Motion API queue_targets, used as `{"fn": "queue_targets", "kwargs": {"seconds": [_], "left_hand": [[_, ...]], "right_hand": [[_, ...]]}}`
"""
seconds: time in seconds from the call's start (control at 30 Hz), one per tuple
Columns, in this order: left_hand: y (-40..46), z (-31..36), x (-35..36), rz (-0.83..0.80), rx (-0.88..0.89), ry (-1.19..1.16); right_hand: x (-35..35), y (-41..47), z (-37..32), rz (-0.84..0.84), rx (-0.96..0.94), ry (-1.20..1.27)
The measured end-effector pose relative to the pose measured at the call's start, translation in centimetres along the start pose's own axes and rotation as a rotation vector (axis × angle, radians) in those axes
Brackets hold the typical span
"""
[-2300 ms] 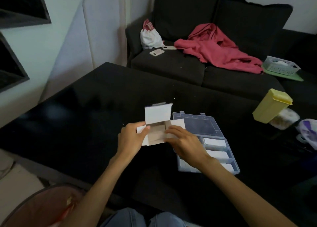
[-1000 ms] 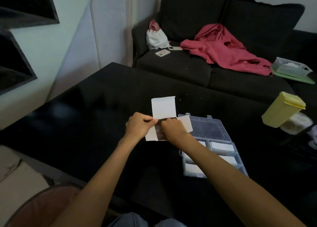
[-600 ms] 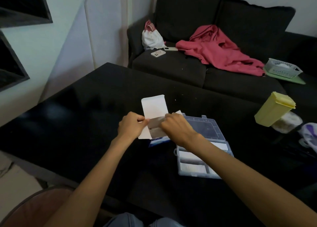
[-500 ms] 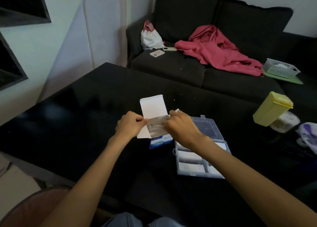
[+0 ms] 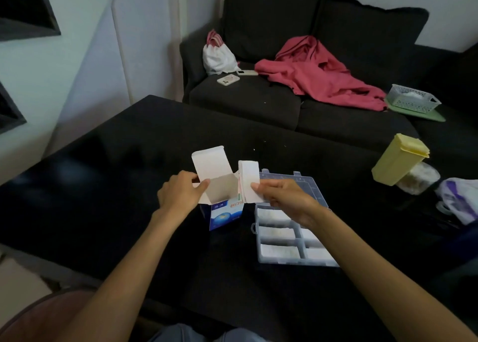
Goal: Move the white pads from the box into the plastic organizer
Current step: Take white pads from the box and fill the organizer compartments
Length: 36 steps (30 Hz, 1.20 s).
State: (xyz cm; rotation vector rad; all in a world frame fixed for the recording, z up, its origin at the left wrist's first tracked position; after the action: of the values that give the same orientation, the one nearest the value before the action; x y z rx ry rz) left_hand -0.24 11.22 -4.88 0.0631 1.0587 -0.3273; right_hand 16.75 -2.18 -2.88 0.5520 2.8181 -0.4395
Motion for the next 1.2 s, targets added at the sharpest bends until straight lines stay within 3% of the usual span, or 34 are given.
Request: {"fn": "queue_targets", "kwargs": {"seconds": [0.1, 0.2, 0.23, 0.27, 0.37, 0.43, 0.63, 0.9, 1.03, 1.2], "left_hand": [[-1.0, 0.5, -0.9, 0.120, 0.015, 0.055], [-3.5, 2.3, -2.3, 0.377, 0.202, -0.109], [-4.4, 3.1, -2.4, 0.339, 0.250, -0.204], [-5.1, 4.0, -2.0, 0.199, 0.263, -0.293], [-7.0, 6.5, 0.7, -0.470, 0.186, -0.508], [-7.6, 7.4, 2.2, -0.633, 0.140, -0.592], [-8.0, 8.7, 6.0, -0.711, 0.059, -0.676], [-9.7, 11.3, 10.3, -0.557, 0.081, -0.687], [-10.1, 11.5, 10.9, -0.666, -0.053, -0.912], [-9.9, 11.4, 10.7, -0.690, -0.102, -0.949]], "right_hand": [[-0.9, -0.4, 0.7, -0.041, 0.086, 0.180], [-1.8, -1.1, 1.6, -0.074, 0.113, 0.231], [-2.0, -1.4, 2.1, -0.067, 0.119, 0.243], [-2.3, -1.7, 2.4, -0.058, 0.125, 0.251], [-2.8, -2.8, 3.4, -0.052, 0.130, 0.287], [-3.4, -3.8, 4.2, -0.030, 0.133, 0.307], [-5.4, -6.0, 6.1, 0.076, 0.158, 0.171], [-6.7, -7.3, 8.5, 0.288, 0.130, 0.108], [-7.3, -7.8, 8.8, 0.312, 0.165, 0.381], [-7.8, -7.9, 9.4, 0.300, 0.197, 0.579]]}}
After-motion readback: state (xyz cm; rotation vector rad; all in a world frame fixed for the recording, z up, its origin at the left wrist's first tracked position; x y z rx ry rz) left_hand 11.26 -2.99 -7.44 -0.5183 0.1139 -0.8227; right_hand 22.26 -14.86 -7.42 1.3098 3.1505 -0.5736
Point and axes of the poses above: each hand's wrist, its own y-axis towards the middle knuckle, its own x-axis out of the palm, z = x × y, the point moved 2 cm from there along y, towards the middle knuckle, and after that the axes turned 7 degrees about -x, right-handed, at the moved point
